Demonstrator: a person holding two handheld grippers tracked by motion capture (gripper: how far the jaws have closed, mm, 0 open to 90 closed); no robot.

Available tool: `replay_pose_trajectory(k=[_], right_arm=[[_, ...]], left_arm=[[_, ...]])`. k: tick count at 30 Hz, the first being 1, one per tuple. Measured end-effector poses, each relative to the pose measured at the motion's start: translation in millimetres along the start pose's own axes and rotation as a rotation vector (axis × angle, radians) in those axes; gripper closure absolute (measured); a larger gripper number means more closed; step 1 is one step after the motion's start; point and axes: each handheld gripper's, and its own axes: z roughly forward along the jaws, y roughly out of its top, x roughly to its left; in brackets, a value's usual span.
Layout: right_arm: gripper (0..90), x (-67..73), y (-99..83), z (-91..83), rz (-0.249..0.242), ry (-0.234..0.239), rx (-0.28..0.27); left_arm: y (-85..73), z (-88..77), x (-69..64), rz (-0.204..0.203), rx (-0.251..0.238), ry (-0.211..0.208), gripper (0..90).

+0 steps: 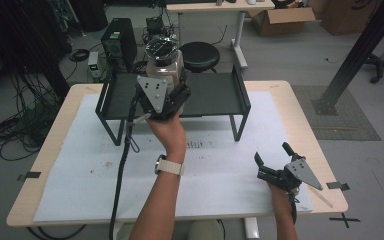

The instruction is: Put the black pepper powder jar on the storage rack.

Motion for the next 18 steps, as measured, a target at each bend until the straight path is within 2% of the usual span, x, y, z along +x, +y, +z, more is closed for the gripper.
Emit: replay_pose_trajectory(k=[9, 14, 18], right_arm=[[0.0, 0.1, 0.0, -0.1, 0.000, 0.000, -0.001], [0.0, 0.2, 0.0, -0.2, 0.000, 0.000, -0.002], [0.0, 0.3, 0.0, -0.1, 0.000, 0.000, -0.001]], left_arm=[[-5.5, 28.9, -0.8, -0.005, 0.028, 0.019, 25.1], [-7.6, 45.1, -1.7, 0.006, 0.039, 0.031, 25.1], [-10.7, 58.0, -0.4, -0.013, 0.063, 0.035, 25.0]])
